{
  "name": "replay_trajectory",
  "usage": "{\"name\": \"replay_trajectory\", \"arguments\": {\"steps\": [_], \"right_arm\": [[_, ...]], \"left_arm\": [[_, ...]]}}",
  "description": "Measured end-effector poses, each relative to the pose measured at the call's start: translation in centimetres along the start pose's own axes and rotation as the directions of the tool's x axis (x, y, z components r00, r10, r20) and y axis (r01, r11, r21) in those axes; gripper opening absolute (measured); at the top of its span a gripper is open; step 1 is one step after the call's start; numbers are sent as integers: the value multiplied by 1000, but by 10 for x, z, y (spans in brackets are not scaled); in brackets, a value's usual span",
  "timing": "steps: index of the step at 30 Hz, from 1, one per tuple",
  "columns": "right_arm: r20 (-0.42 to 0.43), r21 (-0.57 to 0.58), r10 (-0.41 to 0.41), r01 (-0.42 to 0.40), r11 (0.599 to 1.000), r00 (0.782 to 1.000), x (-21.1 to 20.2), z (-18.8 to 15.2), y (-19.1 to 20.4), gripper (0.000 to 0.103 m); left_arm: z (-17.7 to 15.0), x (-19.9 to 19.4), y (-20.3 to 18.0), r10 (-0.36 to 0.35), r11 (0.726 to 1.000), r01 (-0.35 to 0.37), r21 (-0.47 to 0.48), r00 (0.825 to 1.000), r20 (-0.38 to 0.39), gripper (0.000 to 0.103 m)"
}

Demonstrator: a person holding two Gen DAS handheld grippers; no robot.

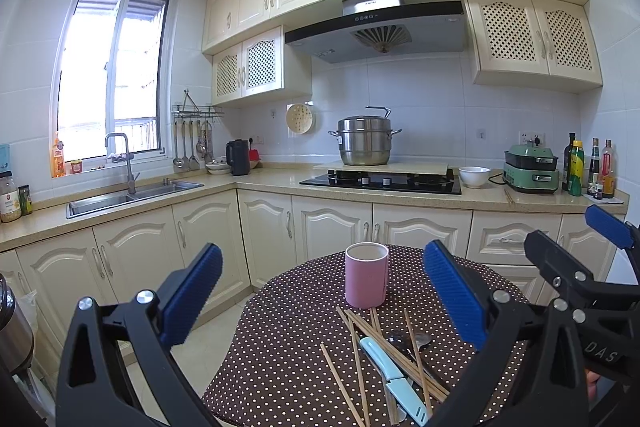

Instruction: Organize utensils

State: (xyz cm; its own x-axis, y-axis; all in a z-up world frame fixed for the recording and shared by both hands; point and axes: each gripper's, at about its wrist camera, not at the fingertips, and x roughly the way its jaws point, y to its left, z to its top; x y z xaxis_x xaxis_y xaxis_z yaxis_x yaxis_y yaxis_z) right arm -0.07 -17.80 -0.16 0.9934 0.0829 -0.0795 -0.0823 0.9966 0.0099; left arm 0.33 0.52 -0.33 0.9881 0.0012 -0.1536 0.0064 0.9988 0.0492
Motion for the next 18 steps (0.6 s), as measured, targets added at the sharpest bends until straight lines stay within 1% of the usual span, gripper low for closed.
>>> {"name": "replay_trajectory", "arguments": {"steps": [2,18], "right_arm": [[0,0,0,0,1000,1000,0,0,0,97],[-9,-1,-2,2,1000,1000,1,-2,1,97]], "left_arm": [[-6,1,3,1,1000,-1,-1,1000,0,99],[-6,-2,3,3,1000,-3,2,1000,0,99]]}}
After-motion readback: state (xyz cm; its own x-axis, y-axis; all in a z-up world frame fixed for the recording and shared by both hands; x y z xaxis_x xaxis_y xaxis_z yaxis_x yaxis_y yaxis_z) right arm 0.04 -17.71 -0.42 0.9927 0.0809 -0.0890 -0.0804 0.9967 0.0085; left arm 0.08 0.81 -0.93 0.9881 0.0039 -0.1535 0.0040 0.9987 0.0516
